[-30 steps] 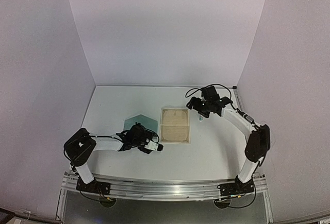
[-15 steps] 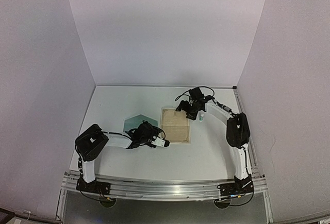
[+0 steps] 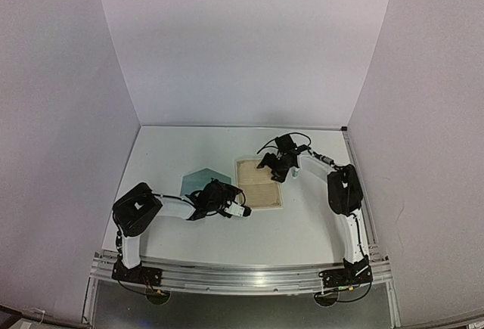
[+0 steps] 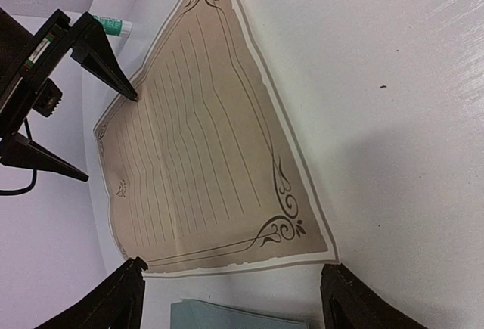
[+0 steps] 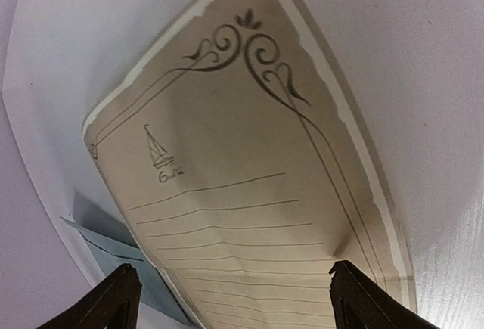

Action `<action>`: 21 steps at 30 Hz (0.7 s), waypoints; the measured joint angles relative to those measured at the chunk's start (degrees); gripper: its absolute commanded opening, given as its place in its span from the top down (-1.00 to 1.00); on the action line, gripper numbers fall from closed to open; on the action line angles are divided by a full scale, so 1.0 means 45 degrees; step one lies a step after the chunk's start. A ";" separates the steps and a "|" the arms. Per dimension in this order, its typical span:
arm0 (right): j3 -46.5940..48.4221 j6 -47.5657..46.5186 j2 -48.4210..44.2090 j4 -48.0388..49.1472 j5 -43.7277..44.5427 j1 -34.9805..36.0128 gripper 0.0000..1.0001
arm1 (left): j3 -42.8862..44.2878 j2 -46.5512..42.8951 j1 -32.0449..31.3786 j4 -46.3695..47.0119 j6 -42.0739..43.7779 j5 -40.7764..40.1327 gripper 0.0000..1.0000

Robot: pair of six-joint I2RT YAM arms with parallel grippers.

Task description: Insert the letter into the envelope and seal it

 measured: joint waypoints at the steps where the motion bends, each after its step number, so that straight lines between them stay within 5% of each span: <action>1: -0.0168 0.0147 0.0000 0.0068 0.0011 0.0000 -0.67 | -0.0025 -0.0016 0.0000 0.0019 0.0009 0.0078 -0.62; 11: -0.1872 0.1772 -0.0658 0.1805 0.0088 -0.0039 -0.64 | 0.0068 0.0127 -0.0103 0.0200 -0.0180 0.0072 -0.48; 21: -0.2141 0.2191 -0.0767 0.2257 0.0073 -0.0039 -0.64 | 0.0210 0.0645 -0.0180 0.0496 -0.0976 -0.0589 0.54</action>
